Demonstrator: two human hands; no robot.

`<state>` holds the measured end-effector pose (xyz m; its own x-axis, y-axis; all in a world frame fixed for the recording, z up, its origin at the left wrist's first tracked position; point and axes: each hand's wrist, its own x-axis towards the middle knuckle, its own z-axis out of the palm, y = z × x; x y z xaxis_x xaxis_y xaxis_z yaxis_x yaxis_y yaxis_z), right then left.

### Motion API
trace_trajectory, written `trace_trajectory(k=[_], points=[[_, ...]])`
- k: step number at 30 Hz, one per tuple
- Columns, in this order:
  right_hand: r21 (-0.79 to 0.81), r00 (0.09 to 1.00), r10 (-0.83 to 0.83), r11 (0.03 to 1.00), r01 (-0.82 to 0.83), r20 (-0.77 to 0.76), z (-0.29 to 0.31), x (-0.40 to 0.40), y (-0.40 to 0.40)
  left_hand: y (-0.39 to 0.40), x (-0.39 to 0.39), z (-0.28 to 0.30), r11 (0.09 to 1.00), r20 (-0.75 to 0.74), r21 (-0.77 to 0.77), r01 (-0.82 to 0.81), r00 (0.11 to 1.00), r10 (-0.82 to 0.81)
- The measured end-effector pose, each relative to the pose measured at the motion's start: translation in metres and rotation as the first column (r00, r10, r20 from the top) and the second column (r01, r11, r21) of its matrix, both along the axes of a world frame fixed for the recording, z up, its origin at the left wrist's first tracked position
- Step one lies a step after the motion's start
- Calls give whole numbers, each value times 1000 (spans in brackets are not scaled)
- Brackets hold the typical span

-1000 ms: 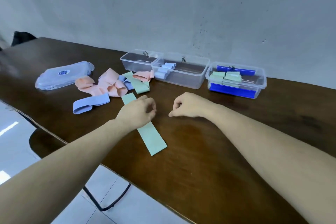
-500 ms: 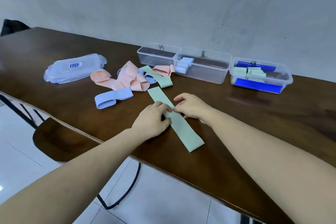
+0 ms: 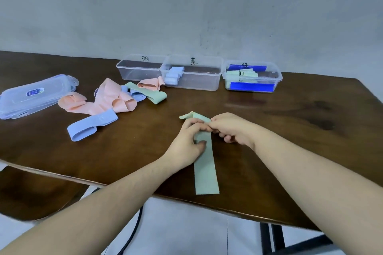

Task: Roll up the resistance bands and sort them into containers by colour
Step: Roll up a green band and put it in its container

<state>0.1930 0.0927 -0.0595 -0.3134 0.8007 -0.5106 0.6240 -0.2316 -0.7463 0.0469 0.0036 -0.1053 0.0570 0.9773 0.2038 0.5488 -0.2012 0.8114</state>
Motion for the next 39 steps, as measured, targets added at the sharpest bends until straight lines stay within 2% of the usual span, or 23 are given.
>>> trace_trajectory(k=[6, 10, 13, 19, 21, 24, 26, 28, 29, 35, 39], points=[[48, 985, -152, 987, 156, -79, 4, 75, 15, 36, 67, 8, 995, 104, -37, 87, 991, -83], [-35, 949, -250, 968, 248, -191, 4, 119, 31, 65, 109, 16, 987, 324, -151, 57, 946, -5], [-96, 937, -256, 966, 240, -239, 3, 143, 41, 87, 130, 17, 970, 477, -240, 36, 875, 86], [-89, 919, -179, 984, 157, -352, -8, 174, 65, 117, 158, 22, 968, 573, -249, -19, 803, 163], [-28, 944, -138, 990, 136, -301, -11, 178, 75, 122, 163, 22, 966, 562, -253, -54, 804, 192], [223, 998, -37, 974, 47, -46, -12, 183, 88, 127, 171, 15, 968, 506, -242, -67, 842, 185], [326, 991, 17, 943, -60, 133, -13, 183, 94, 127, 173, 12, 972, 460, -224, -77, 871, 175], [355, 945, 46, 920, -167, 325, -13, 184, 96, 127, 175, 9, 972, 422, -212, -105, 887, 188], [354, 929, 40, 918, -179, 367, -13, 185, 96, 126, 176, 8, 971, 407, -209, -117, 892, 195], [406, 965, 0, 907, -111, 264, -18, 193, 84, 107, 175, 8, 984, 213, -149, -93, 969, 124], [503, 986, 6, 860, -91, 168, -25, 197, 55, 81, 167, 2, 999, 78, -38, 19, 997, -16]])
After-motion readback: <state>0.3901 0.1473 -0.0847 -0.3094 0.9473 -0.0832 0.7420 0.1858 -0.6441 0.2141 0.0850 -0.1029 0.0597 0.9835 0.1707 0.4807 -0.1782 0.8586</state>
